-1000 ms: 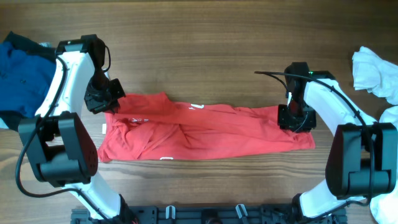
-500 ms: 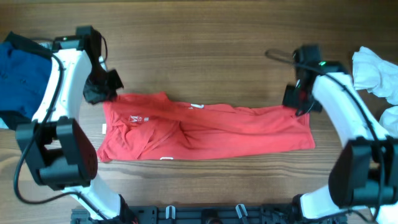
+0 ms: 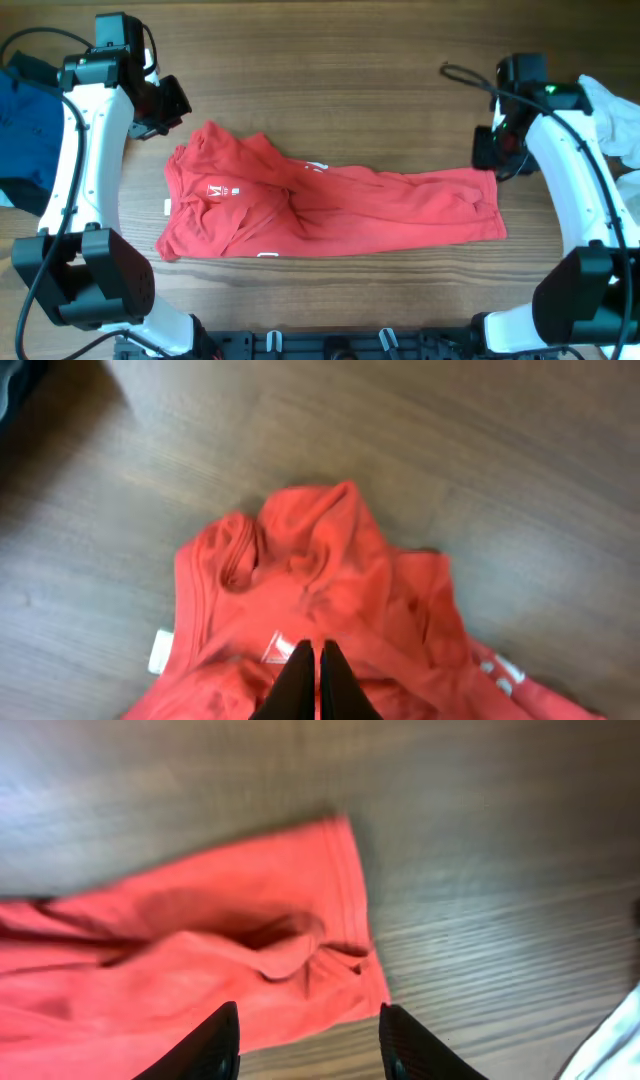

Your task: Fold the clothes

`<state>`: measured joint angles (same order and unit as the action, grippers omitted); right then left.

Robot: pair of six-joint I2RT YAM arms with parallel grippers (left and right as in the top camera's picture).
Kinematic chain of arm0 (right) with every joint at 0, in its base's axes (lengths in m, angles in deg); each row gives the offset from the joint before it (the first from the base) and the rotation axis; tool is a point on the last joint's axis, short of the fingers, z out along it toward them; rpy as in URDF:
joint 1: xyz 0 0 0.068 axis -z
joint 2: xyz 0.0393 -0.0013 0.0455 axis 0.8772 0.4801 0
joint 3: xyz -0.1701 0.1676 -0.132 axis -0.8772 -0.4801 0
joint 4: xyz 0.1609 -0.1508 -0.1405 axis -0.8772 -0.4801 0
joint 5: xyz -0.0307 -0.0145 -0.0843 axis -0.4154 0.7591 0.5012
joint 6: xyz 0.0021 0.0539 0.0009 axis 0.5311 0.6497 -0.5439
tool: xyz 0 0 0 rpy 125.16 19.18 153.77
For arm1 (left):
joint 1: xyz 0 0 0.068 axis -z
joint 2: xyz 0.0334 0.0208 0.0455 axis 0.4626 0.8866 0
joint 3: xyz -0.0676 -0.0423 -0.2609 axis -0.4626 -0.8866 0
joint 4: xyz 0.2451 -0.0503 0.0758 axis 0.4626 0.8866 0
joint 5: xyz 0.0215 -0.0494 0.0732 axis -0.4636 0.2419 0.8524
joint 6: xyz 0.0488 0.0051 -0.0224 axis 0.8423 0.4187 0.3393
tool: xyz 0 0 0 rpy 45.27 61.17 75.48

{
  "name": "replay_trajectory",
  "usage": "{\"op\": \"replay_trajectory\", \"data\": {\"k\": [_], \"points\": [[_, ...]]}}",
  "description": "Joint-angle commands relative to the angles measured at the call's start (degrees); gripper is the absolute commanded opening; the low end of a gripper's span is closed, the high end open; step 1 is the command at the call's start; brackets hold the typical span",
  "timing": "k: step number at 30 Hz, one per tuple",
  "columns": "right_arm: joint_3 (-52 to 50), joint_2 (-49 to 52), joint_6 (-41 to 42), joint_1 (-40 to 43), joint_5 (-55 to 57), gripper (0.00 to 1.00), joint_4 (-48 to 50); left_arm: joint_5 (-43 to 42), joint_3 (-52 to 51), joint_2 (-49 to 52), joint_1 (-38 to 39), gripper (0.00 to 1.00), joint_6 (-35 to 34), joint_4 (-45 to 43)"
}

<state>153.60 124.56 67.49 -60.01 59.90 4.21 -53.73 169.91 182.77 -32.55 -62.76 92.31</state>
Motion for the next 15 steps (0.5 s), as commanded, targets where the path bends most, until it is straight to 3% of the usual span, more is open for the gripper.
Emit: {"op": "replay_trajectory", "data": {"k": [1,2,6,11,15], "points": [[-3.96,0.72,1.66,-0.04,-1.22,0.45,1.68,-0.44,-3.28,-0.07,-0.26,0.46,2.97,-4.09],[-4.48,0.72,1.84,-0.04,-1.25,0.46,1.86,0.02,-3.45,0.81,-0.28,0.53,4.70,-4.83],[-4.46,0.72,1.29,-0.04,-1.20,0.47,2.12,0.52,-3.45,7.87,-0.20,0.60,6.86,-6.78],[-4.46,0.70,1.29,-0.04,-1.20,0.47,2.91,-0.52,-3.45,13.77,0.11,0.58,10.05,-7.76],[-4.46,0.72,1.31,-0.04,-1.20,0.47,3.02,-0.52,-4.17,16.02,0.11,0.47,10.21,-7.54]]}}
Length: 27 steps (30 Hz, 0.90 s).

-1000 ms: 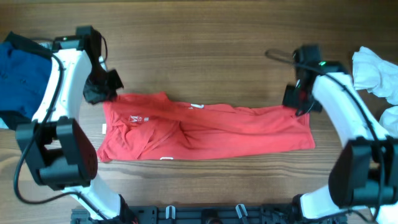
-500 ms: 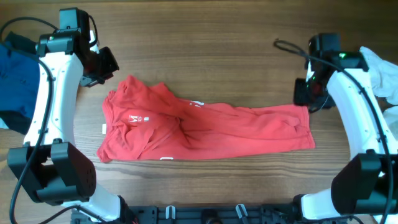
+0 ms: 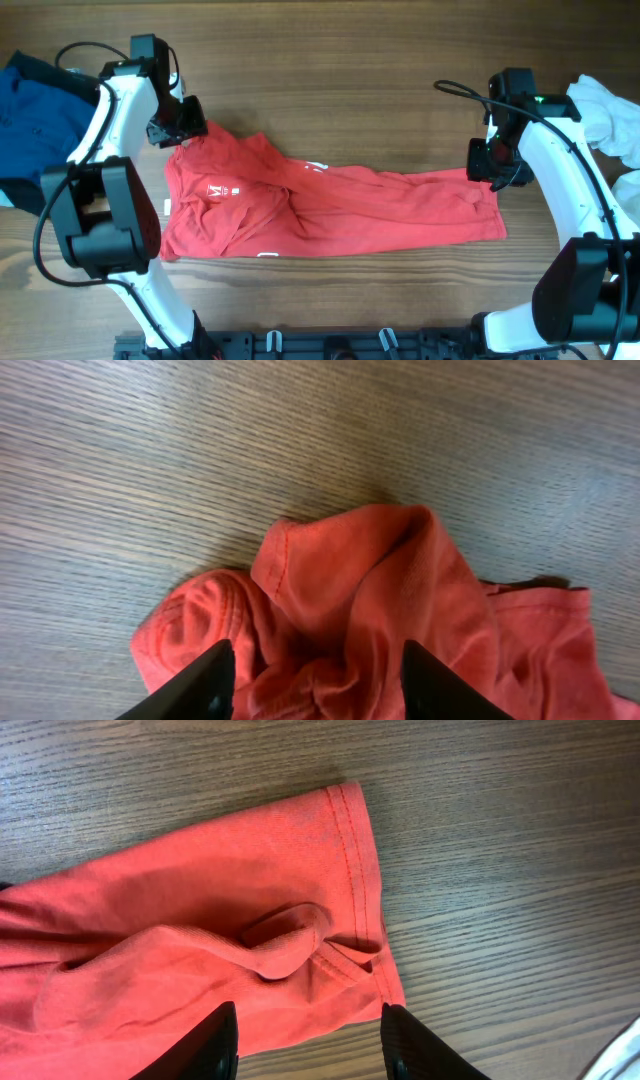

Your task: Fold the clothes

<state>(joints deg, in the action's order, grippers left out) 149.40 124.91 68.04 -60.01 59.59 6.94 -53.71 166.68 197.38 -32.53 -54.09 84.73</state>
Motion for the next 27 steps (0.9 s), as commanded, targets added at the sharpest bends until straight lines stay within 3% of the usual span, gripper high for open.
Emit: {"op": "replay_trajectory", "data": {"k": [1,5,7,8,9,11,13,16,27], "points": [[-0.26,0.35,0.74,-0.04,-0.90,0.47,0.35,-0.70,-1.64,1.46,0.11,0.45,1.53,0.04],[-0.28,0.37,0.81,-0.04,-0.92,0.47,0.28,-2.82,-3.63,1.53,0.28,0.19,1.51,0.44],[-0.26,0.35,0.81,-0.04,-0.92,0.47,0.15,-2.84,-3.85,1.57,0.50,0.19,1.51,1.57],[-0.28,0.35,0.83,-0.04,-0.92,0.47,0.11,-2.82,-3.85,1.60,0.59,0.26,1.51,2.16],[-0.26,0.37,0.81,-0.04,-0.92,0.47,0.13,-2.80,-3.85,1.60,0.59,0.43,1.51,2.51],[-0.26,0.37,0.83,-0.04,-0.92,0.47,0.09,-2.62,-3.85,1.60,0.59,0.43,1.51,3.32],[-0.26,0.35,0.81,-0.04,-0.92,0.47,0.11,-2.67,-3.85,1.60,0.63,0.35,1.46,3.98],[-0.26,0.37,0.81,-0.04,-0.92,0.47,0.09,-2.67,-3.85,1.60,0.74,0.04,1.46,4.13],[-0.28,0.35,4.39,-0.04,-1.14,0.48,-2.05,-2.84,-1.75,-3.39,0.59,0.04,-1.79,3.52]]}}
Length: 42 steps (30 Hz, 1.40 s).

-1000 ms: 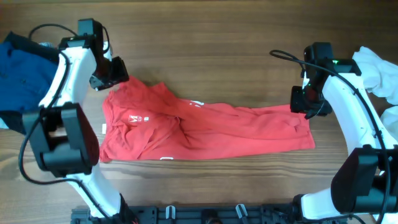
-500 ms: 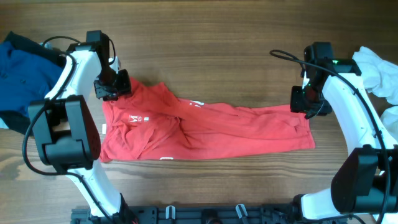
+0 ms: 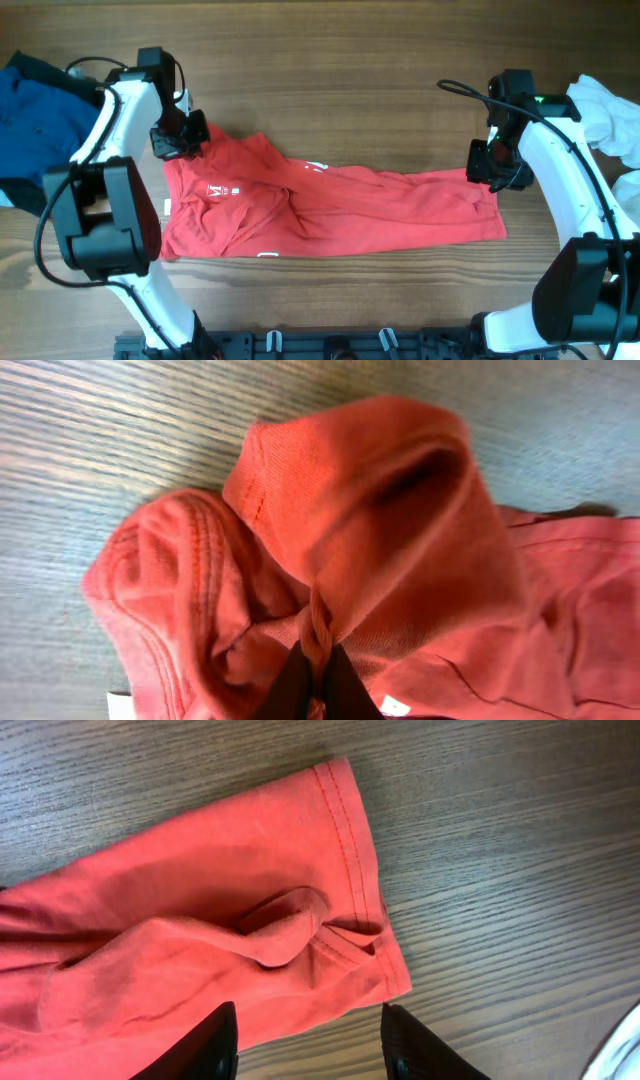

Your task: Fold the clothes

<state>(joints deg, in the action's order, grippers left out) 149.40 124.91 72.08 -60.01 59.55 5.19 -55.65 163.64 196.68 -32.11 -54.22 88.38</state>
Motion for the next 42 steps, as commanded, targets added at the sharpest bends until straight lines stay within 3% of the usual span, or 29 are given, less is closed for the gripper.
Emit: {"op": "replay_trajectory", "data": {"k": [1,2,4,14,22,29,31,32,38,42], "points": [[-0.26,0.37,-1.22,-0.04,-1.09,0.50,-0.55,-0.92,1.29,-2.69,0.15,0.04,-2.10,-0.13],[-0.28,0.37,-3.98,-0.04,-2.03,0.56,-1.20,-0.90,1.29,-2.69,0.15,0.04,-2.29,-0.17],[-0.33,0.42,-7.87,-0.04,-3.91,0.58,-2.19,-0.90,1.27,-2.69,0.15,0.04,-2.27,-0.17],[-8.74,3.89,-4.72,-0.04,-3.87,0.59,9.86,-0.92,1.25,-2.69,0.17,0.04,-2.29,-0.13],[-8.94,7.43,-4.11,-0.04,-3.91,0.57,11.85,-0.92,1.25,-2.69,0.17,0.04,-2.29,-0.07],[-8.96,7.78,-2.91,-0.04,-3.93,0.43,12.63,-0.92,1.25,-2.69,0.17,0.04,-2.29,0.11],[-8.96,7.85,-2.75,-0.04,-3.91,0.21,12.68,-0.92,1.25,-2.69,0.17,0.04,-2.29,0.11],[-8.96,7.85,-2.62,-0.04,-3.91,0.04,12.68,-0.92,1.25,-2.69,0.17,0.04,-2.29,0.11],[-8.41,7.08,2.14,-0.02,-3.13,0.04,12.35,-0.94,1.25,-2.73,0.17,0.04,-2.29,0.13],[-0.28,-0.04,2.38,0.37,2.27,0.04,13.46,-4.79,1.95,-7.32,0.15,0.04,-2.25,-3.15]]}}
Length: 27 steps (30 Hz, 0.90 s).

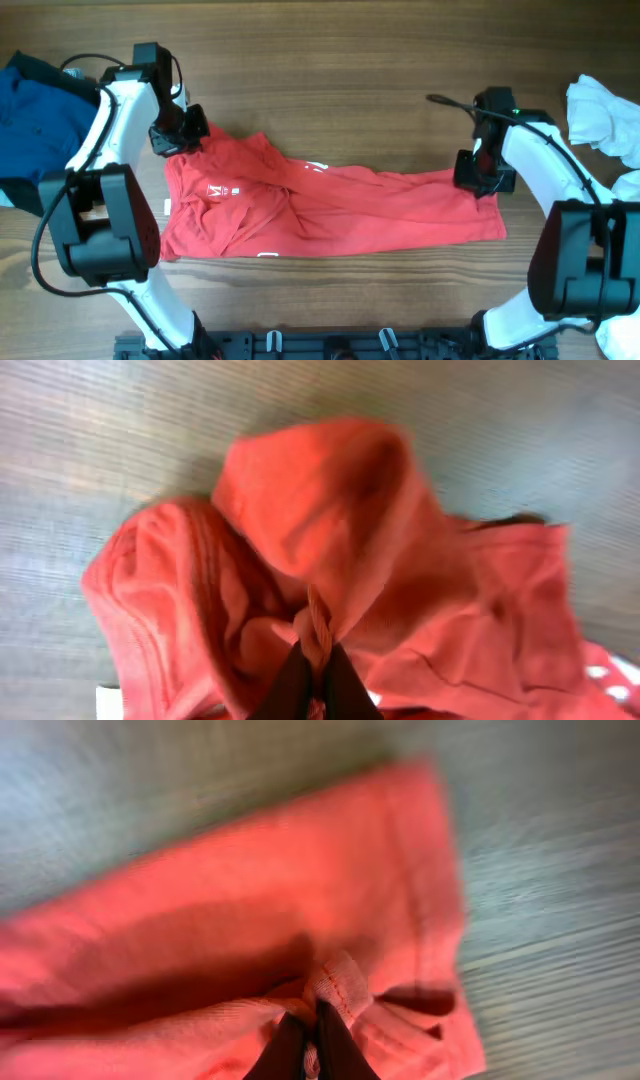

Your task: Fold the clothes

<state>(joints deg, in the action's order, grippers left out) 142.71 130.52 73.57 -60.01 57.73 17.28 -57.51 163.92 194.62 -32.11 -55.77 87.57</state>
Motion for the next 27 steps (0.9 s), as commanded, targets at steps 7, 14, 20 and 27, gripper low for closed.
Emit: {"op": "replay_trajectory", "data": {"k": [7,14,20,27], "points": [[15.04,-6.78,-5.03,0.46,8.55,0.04,10.69,-2.89,1.90,-12.48,0.15,0.04,-2.27,-14.75],[15.02,-6.62,-11.06,0.57,8.96,0.04,11.47,-2.91,1.88,-12.48,0.15,0.04,-3.74,-7.67],[15.02,-4.35,-12.92,0.61,8.74,0.04,-0.13,6.88,1.88,-12.61,0.15,0.04,-7.63,7.91],[14.05,-2.89,-11.69,0.61,8.26,0.06,-6.47,7.65,1.75,-12.61,0.15,0.04,-9.31,21.99]]}}
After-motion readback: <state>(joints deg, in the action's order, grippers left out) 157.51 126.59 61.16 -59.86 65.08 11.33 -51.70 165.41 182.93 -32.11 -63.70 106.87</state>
